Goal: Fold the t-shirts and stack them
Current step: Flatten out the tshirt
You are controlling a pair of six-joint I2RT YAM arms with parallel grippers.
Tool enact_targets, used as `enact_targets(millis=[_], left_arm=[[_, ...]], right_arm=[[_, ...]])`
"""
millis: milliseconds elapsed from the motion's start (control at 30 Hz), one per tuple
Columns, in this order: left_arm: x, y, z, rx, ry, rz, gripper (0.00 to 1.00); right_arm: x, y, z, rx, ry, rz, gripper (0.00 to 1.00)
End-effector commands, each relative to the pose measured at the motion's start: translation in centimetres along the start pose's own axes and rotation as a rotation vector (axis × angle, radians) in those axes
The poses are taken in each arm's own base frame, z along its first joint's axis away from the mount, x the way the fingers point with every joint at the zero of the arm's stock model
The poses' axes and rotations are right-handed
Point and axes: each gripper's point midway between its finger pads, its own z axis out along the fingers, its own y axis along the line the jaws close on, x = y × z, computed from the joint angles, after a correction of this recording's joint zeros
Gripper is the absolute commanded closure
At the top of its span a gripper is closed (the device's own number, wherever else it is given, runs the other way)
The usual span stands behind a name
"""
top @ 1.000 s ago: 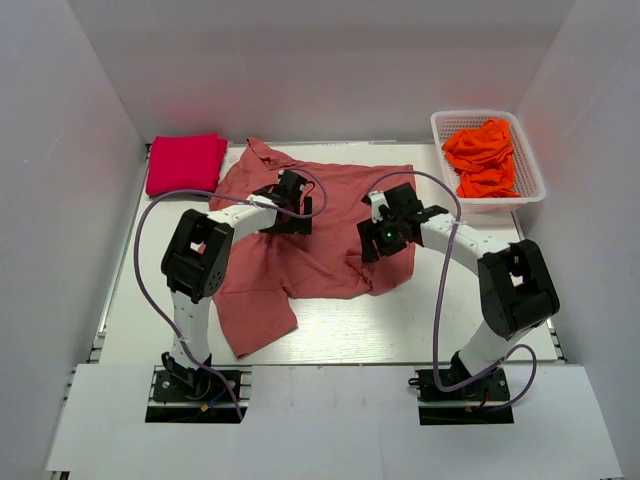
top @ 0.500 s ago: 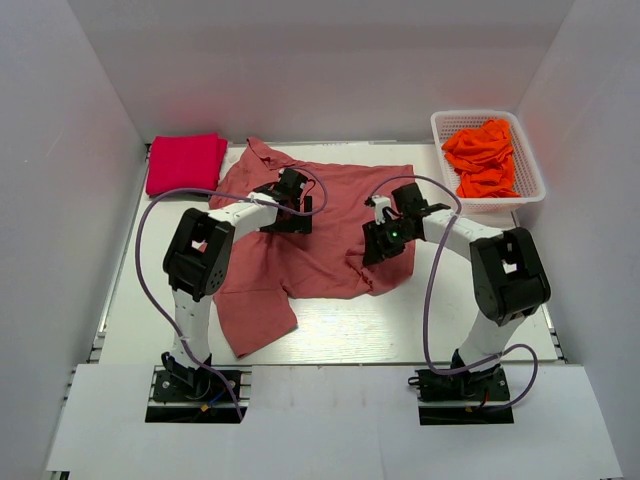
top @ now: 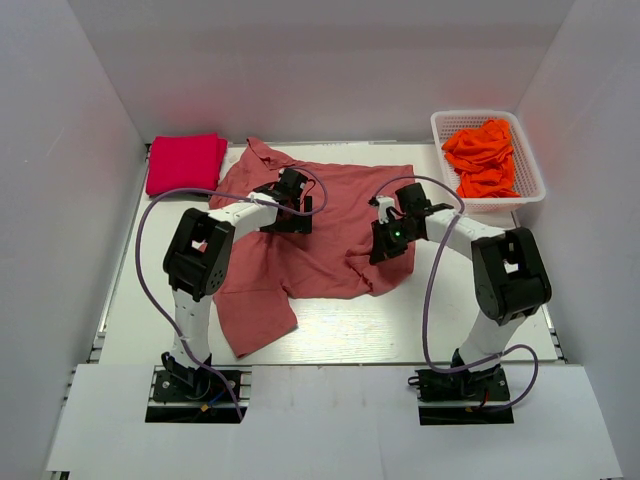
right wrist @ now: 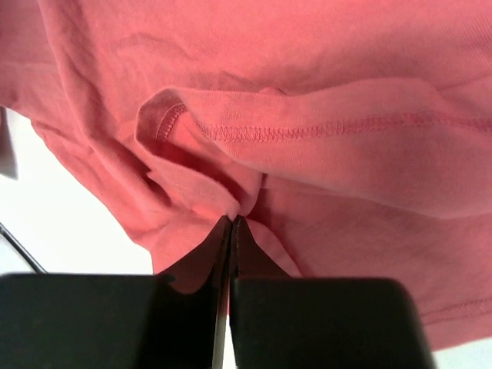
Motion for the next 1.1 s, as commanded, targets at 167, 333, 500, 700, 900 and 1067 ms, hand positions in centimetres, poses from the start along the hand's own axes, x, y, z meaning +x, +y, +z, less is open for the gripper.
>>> enact_targets(millis=[167,333,500,700,900,1067], left_arm=[[4.7,1.7,2.2,-0.061,0.146,0.027,0.00],[4.4,1.6,1.9,-0.058,0.138,0.025,0.00],[4.3,1.3,1.6,-0.034,0.127,0.020,0.00],[4.3,1.3,1.5,-0.031,0.118,0.018,0.00],[4.7,1.0,1.3,-0.026,0.118,0.026,0.00],[4.4,1.0,1.1,-0.023,0.110,0.024,0.00]], right_arm=[[1.0,0.2,-3.1,0.105,-0.001,0.071,1.00],[4.7,0.6,-5.5,0.208,0.047,0.229,1.00],[9.3,0.0,-7.0,0.347,0.120,0.398,1.00],[13.0,0.3,-8.3,0.454,0.109,0.609,1.00],[17.7,-0.1,-9.3,0.618,0.060,0.895,1.00],[19.4,2.0,-7.7,0.485,0.063,0.964,0.88]])
